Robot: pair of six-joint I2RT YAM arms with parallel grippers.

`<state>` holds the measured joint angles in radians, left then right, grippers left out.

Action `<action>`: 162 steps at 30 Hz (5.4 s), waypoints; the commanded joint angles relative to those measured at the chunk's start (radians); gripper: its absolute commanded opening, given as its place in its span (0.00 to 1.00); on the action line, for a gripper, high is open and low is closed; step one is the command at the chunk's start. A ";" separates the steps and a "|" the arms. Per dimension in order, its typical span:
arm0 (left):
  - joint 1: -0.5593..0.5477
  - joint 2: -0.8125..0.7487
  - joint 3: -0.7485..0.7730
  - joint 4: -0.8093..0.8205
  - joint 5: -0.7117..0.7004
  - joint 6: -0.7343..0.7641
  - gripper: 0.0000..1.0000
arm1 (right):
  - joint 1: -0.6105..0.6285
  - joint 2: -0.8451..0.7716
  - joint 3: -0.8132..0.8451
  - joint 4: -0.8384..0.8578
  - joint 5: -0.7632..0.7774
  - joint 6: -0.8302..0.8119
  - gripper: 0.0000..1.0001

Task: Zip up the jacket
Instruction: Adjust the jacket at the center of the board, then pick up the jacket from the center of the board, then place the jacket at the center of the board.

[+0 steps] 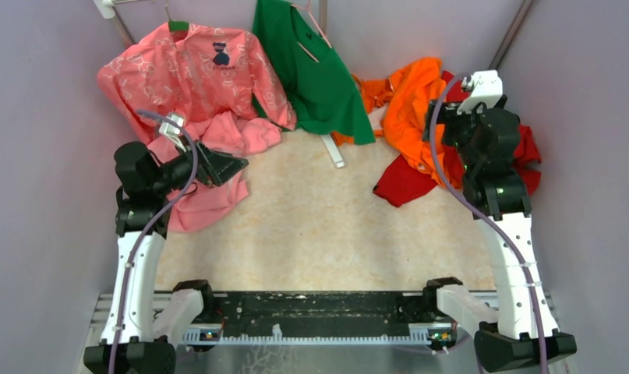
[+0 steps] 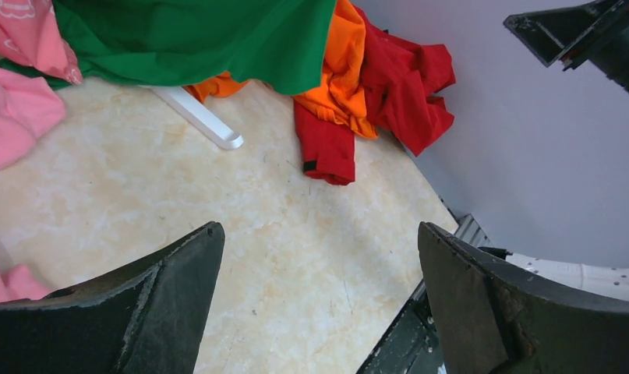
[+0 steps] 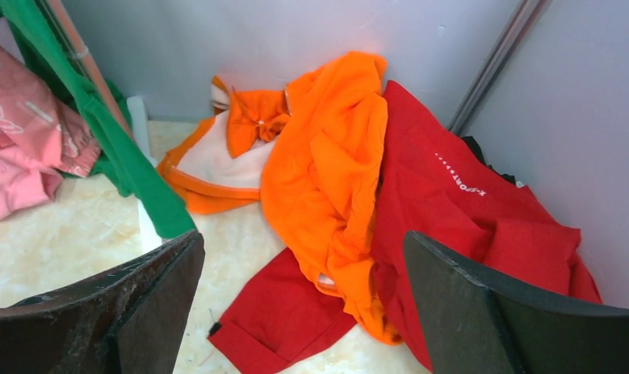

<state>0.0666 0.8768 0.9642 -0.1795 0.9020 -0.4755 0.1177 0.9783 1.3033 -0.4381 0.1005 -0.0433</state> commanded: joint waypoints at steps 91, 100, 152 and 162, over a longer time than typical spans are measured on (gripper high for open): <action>-0.180 -0.058 -0.355 0.056 -0.311 0.282 0.99 | -0.441 0.709 0.719 -0.262 -0.526 -0.465 0.83; -0.180 -0.065 -0.354 0.047 -0.319 0.290 0.99 | -0.332 0.843 0.764 -0.361 -0.204 -0.488 0.92; -0.630 -0.131 -0.512 0.765 -0.336 0.253 0.93 | -0.183 0.291 0.700 0.148 -1.197 0.359 0.00; -0.630 -0.501 -0.521 0.495 -0.559 0.231 0.94 | 0.485 0.429 0.049 -0.139 -0.643 -0.191 0.25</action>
<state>-0.5606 0.4313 0.4503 0.4168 0.4232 -0.2314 0.3801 1.3041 1.4387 -0.4938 -0.7654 -0.0055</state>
